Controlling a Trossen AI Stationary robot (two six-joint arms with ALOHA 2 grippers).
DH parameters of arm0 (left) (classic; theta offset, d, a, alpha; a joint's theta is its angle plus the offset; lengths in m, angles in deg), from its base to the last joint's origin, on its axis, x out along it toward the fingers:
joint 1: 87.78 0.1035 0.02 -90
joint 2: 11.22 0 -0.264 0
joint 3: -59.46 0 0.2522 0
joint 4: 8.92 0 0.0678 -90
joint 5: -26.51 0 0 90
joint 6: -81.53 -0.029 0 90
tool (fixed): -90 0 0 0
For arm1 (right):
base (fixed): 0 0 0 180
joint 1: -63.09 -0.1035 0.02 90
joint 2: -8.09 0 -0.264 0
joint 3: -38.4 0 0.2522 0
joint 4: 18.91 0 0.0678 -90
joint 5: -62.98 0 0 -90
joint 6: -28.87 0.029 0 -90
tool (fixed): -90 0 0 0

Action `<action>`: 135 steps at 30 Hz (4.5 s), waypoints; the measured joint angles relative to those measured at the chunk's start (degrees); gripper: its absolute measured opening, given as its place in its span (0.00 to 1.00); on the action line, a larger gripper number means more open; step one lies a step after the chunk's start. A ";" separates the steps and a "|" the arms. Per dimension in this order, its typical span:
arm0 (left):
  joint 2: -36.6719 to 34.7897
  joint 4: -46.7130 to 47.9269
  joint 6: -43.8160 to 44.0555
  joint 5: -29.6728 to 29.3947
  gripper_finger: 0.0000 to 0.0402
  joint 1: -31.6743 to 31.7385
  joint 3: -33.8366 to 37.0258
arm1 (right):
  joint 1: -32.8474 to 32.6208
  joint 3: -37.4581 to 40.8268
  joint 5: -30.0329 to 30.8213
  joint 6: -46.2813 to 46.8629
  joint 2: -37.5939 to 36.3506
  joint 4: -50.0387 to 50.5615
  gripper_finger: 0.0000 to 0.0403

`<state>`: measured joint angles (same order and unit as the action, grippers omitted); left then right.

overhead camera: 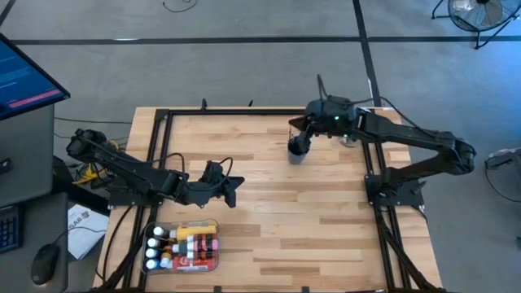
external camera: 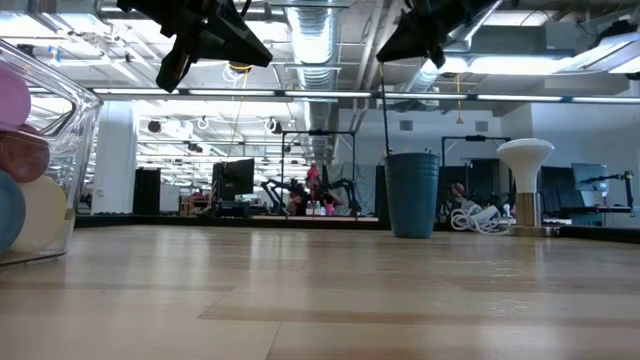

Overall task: Pick & Place Paint Supplies
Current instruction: Put the paint brush into the blue cup, then return to Home Position

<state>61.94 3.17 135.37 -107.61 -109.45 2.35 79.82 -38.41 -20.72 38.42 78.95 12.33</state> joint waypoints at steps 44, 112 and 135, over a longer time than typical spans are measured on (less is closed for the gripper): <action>0.00 0.20 0.44 2.58 0.00 0.00 0.01 | -2.47 14.31 10.32 4.09 -2.32 -9.48 0.00; 0.00 0.17 0.44 4.89 0.00 -0.02 0.02 | -3.69 11.43 11.67 4.88 -2.32 -8.51 0.60; -0.02 0.08 -14.25 18.93 0.00 10.01 0.02 | -6.84 -9.77 -4.58 9.87 -2.34 -4.66 0.58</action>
<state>61.92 3.25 121.12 -88.68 -99.44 2.37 72.98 -48.18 -25.31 48.29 76.60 7.67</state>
